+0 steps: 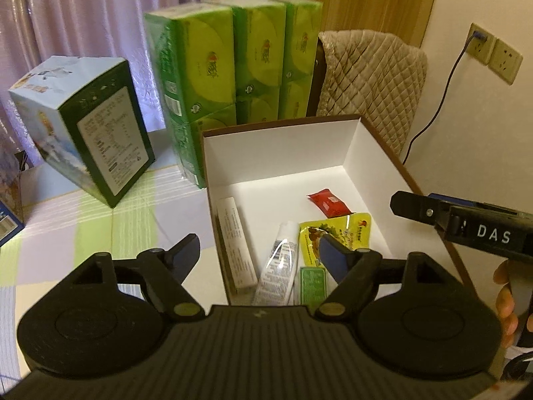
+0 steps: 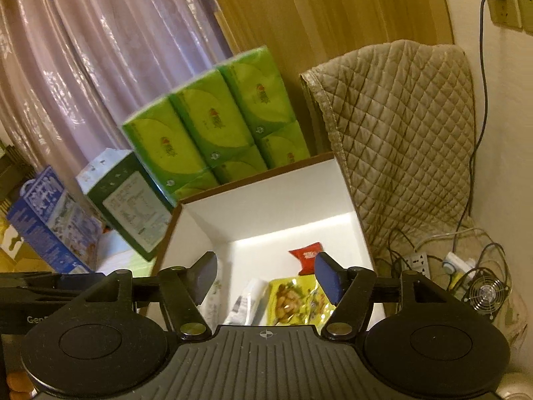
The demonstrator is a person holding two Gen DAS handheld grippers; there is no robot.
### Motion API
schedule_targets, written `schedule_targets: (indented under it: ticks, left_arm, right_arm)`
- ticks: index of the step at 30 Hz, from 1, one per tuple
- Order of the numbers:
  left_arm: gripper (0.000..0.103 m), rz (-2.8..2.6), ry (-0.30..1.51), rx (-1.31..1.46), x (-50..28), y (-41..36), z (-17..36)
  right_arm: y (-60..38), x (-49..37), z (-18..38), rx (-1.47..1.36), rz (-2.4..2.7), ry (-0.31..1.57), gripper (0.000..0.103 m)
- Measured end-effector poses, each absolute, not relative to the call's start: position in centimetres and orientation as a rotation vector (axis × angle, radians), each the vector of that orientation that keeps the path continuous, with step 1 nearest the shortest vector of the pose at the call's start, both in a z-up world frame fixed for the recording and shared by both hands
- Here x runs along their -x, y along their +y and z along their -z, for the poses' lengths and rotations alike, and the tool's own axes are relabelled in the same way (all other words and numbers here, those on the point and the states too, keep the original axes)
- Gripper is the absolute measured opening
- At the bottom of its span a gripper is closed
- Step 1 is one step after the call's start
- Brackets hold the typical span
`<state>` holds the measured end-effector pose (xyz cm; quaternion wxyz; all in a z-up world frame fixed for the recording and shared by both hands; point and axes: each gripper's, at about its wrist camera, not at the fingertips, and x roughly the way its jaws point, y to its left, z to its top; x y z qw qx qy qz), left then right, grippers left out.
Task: Organize objects
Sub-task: 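Withdraw both tools from the brown box toward the clip holder and pill bottle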
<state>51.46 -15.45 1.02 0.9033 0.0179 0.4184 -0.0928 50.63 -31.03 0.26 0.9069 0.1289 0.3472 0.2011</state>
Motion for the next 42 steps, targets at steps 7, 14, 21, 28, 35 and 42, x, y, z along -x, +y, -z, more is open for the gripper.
schedule_targets:
  ticks: [7, 14, 21, 28, 35, 42]
  left_arm:
    - [0.079, 0.185, 0.837, 0.008, -47.4, -14.0, -2.9]
    - [0.080, 0.179, 0.827, 0.038, -43.4, -12.9, -3.9]
    - [0.081, 0.160, 0.866, 0.062, -39.6, -11.1, -2.8]
    - [0.081, 0.130, 0.927, 0.088, -35.4, -8.5, -1.0]
    - [0.081, 0.086, 0.962, 0.123, -31.8, -5.8, 0.1]
    - [0.081, 0.028, 0.990, 0.151, -29.0, -2.6, 1.1]
  right_arm:
    - [-30.9, -47.1, -2.1, -0.268, -0.441, 0.699, 0.063]
    - [-30.4, -44.0, -2.8, -0.252, -0.441, 0.698, 0.063]
    - [-29.2, -40.4, -2.5, -0.226, -0.455, 0.735, 0.063]
    - [-27.2, -36.6, -1.2, -0.206, -0.502, 0.807, 0.063]
    - [-24.4, -33.5, 0.2, -0.164, -0.560, 0.873, 0.063]
    - [-21.1, -31.1, 1.8, -0.113, -0.619, 0.936, 0.063]
